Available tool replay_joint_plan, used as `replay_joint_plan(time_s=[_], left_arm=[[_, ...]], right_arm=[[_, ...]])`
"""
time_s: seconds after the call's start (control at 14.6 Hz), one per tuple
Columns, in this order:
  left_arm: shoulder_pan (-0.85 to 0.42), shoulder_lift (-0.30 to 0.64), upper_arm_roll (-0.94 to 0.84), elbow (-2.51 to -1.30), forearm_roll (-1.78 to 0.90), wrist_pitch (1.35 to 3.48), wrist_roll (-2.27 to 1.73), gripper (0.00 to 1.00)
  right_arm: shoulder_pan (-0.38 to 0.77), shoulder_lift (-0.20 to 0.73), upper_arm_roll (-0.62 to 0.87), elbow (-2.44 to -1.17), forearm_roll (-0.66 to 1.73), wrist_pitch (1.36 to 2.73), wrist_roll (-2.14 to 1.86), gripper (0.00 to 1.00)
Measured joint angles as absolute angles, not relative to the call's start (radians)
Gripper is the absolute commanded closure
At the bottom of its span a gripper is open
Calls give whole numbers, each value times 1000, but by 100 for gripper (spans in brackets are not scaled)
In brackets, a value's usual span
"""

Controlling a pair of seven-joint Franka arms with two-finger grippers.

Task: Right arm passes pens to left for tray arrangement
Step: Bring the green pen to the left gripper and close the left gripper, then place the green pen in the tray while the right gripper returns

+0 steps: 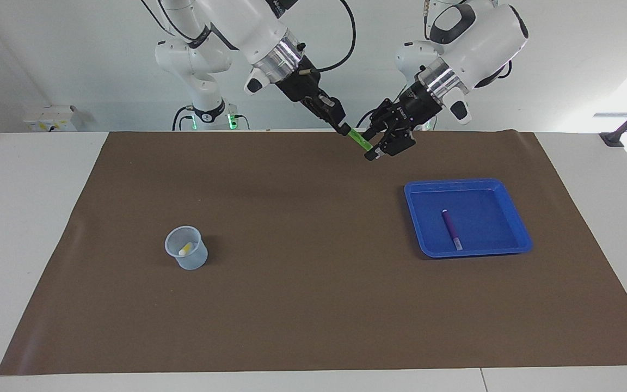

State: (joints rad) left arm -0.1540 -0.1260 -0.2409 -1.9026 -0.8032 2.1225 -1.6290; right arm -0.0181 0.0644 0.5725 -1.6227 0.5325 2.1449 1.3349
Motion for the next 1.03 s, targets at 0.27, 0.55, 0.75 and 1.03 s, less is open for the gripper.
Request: replay_joint_plan(time_s=[0.27, 0.55, 0.75, 1.03], left_arm=[[-154, -137, -243, -1914, -804, 2122, -1629, 100], [-155, -147, -244, -1922, -803, 2121, -1612, 100], [-155, -147, -244, -1922, -803, 2122, -1611, 100], [-155, -147, -241, -1922, -804, 2130, -1615, 100]], right_arm=[[-20, 66, 572, -1623, 531, 2164, 1335, 100], [-20, 67, 571, -1621, 531, 2166, 1335, 100], [-20, 67, 571, -1621, 531, 2165, 1335, 72], [-19, 67, 573, -1621, 507, 2156, 1335, 7]])
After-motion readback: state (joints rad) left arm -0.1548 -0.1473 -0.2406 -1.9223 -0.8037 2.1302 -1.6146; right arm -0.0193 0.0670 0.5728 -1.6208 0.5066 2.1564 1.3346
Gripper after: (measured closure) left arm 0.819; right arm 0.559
